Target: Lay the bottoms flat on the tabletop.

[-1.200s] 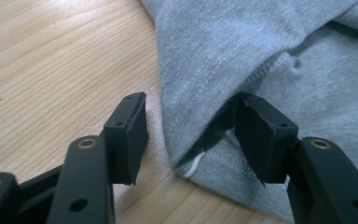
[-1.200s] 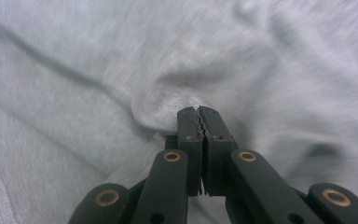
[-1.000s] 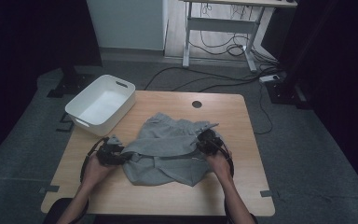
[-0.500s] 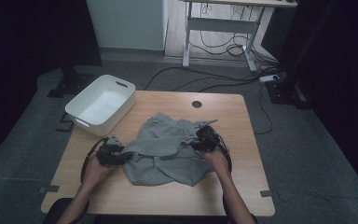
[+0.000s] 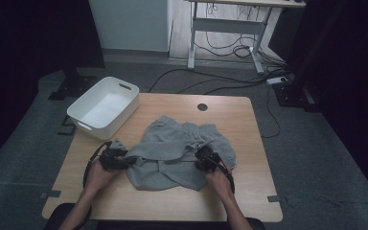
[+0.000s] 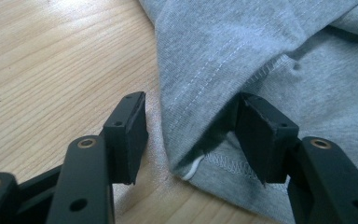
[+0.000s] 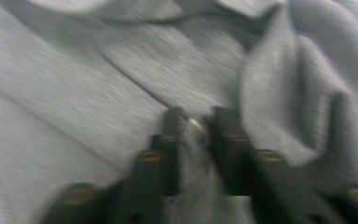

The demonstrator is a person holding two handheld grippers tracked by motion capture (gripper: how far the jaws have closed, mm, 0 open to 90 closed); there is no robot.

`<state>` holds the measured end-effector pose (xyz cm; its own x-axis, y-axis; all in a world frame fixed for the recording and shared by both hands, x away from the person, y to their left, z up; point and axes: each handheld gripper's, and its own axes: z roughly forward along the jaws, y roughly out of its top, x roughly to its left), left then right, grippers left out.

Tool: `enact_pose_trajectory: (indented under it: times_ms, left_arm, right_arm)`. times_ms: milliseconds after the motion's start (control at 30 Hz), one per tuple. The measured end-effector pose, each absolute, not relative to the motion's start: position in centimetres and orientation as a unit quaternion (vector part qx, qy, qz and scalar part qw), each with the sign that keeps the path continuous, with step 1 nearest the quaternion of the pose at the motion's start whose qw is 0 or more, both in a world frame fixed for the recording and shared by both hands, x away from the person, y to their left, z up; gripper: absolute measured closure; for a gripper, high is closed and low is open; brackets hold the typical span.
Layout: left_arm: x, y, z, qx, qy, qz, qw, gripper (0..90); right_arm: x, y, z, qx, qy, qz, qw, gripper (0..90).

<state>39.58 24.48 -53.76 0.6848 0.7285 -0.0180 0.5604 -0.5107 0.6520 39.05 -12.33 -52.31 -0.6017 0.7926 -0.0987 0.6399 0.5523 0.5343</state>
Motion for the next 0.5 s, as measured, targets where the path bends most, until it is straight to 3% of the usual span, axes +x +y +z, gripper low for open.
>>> enact_pose_trajectory:
  times_ms: [100,367,500]
  left_arm:
    - [39.6,24.5,-53.7,0.859,0.376,0.131,0.322,44.0]
    - [39.5,24.5,-53.7,0.860,0.376,0.131,0.320,44.9]
    - [39.3,24.4,-53.4,0.867,0.366,0.136,0.310,55.1]
  right_arm:
    - [38.7,-12.9,-52.2,0.418,0.864,0.229,0.163,86.2]
    - [34.6,-16.4,-49.7,0.437,0.844,0.263,0.167,86.7]
    - [32.7,-19.7,-49.4,0.463,0.829,0.265,0.169,86.4]
